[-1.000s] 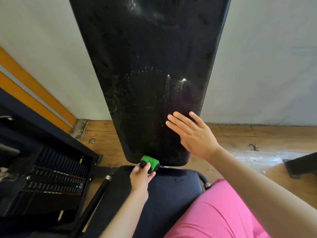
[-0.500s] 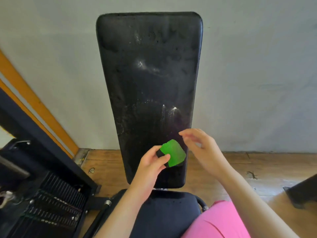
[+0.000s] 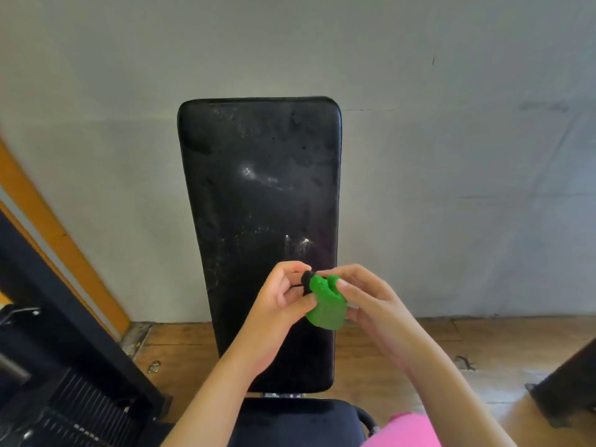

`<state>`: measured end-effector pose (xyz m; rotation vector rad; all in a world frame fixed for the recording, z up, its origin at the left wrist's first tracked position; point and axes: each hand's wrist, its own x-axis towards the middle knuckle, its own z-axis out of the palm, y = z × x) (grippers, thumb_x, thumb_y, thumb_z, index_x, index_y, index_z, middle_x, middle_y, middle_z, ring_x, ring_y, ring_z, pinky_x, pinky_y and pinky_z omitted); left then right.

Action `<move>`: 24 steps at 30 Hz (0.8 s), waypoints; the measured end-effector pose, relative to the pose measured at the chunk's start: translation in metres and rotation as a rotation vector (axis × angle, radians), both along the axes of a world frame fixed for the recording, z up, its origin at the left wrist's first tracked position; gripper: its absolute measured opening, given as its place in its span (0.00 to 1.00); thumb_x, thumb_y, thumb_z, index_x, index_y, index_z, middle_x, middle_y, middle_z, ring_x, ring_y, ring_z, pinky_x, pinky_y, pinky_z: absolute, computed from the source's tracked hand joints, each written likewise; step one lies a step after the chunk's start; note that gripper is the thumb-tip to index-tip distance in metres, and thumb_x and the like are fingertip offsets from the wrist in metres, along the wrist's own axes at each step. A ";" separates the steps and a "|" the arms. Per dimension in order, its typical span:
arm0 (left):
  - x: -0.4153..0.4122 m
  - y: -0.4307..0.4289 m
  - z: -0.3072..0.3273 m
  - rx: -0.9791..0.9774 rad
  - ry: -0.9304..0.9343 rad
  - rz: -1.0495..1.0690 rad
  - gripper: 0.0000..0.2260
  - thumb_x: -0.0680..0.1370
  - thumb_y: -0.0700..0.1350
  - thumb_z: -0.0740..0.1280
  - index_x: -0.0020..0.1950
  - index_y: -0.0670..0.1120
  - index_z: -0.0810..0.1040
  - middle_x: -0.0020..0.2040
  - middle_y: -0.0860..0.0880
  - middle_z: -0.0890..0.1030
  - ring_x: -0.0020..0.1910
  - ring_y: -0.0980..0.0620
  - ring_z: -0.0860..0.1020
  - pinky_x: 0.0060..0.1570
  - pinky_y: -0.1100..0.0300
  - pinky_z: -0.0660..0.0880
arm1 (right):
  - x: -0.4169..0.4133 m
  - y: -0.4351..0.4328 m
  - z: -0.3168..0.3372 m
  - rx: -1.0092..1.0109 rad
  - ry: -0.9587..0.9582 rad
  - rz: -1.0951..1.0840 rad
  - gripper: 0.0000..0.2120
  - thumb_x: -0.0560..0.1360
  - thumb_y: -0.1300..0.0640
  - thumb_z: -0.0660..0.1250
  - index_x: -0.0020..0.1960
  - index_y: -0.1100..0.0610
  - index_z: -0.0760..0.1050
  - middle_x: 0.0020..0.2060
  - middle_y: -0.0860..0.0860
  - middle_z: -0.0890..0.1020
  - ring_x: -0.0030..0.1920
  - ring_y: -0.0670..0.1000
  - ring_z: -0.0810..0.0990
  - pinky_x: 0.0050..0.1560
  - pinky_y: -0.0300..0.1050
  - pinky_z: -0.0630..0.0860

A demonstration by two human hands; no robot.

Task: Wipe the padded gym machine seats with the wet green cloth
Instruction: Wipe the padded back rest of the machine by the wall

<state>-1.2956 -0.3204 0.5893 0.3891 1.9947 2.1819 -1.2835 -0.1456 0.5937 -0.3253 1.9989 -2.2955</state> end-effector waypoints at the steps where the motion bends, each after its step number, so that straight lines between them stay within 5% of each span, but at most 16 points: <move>1: -0.001 0.001 0.002 0.026 -0.018 -0.005 0.10 0.77 0.38 0.69 0.56 0.44 0.72 0.55 0.46 0.80 0.56 0.47 0.80 0.57 0.49 0.78 | 0.002 0.000 0.001 -0.004 0.009 0.007 0.11 0.74 0.47 0.69 0.53 0.51 0.80 0.56 0.53 0.82 0.56 0.54 0.81 0.54 0.50 0.79; 4: -0.002 0.006 0.011 0.119 -0.063 -0.062 0.07 0.77 0.38 0.67 0.51 0.40 0.71 0.49 0.43 0.80 0.48 0.48 0.79 0.49 0.52 0.78 | 0.005 -0.003 0.001 -0.014 0.048 -0.018 0.12 0.71 0.41 0.71 0.49 0.47 0.79 0.54 0.48 0.82 0.53 0.47 0.80 0.48 0.40 0.76; 7: 0.000 0.015 0.018 0.165 -0.078 -0.135 0.14 0.76 0.41 0.66 0.55 0.31 0.73 0.51 0.40 0.81 0.48 0.47 0.80 0.45 0.56 0.79 | 0.007 -0.008 0.001 -0.056 0.078 -0.136 0.11 0.77 0.47 0.66 0.45 0.55 0.74 0.51 0.50 0.82 0.49 0.45 0.79 0.44 0.37 0.76; 12: 0.002 0.024 0.022 0.155 -0.026 -0.202 0.24 0.75 0.53 0.70 0.65 0.40 0.75 0.60 0.42 0.81 0.60 0.44 0.79 0.55 0.52 0.78 | 0.004 -0.012 0.010 -0.094 0.121 -0.291 0.17 0.75 0.49 0.67 0.42 0.61 0.67 0.40 0.55 0.79 0.41 0.44 0.78 0.38 0.36 0.75; 17: 0.003 0.035 0.027 -0.061 0.117 0.016 0.19 0.69 0.37 0.76 0.58 0.45 0.77 0.51 0.50 0.83 0.52 0.52 0.82 0.49 0.59 0.79 | -0.001 -0.018 0.014 -0.137 0.173 -0.358 0.14 0.71 0.51 0.66 0.42 0.62 0.67 0.33 0.50 0.76 0.35 0.45 0.76 0.35 0.37 0.75; 20: -0.001 0.033 0.029 -0.015 0.136 0.118 0.15 0.69 0.40 0.75 0.54 0.45 0.80 0.46 0.47 0.84 0.46 0.50 0.83 0.48 0.54 0.80 | 0.000 -0.017 0.013 -0.156 0.133 -0.289 0.17 0.72 0.49 0.64 0.54 0.60 0.71 0.41 0.51 0.82 0.43 0.47 0.81 0.42 0.36 0.77; 24: -0.008 0.030 0.036 -0.007 0.154 0.159 0.15 0.67 0.46 0.75 0.51 0.45 0.80 0.43 0.46 0.84 0.42 0.50 0.83 0.41 0.61 0.80 | -0.004 -0.017 0.016 -0.102 0.038 -0.139 0.19 0.74 0.49 0.67 0.63 0.54 0.75 0.54 0.50 0.84 0.57 0.47 0.81 0.53 0.38 0.77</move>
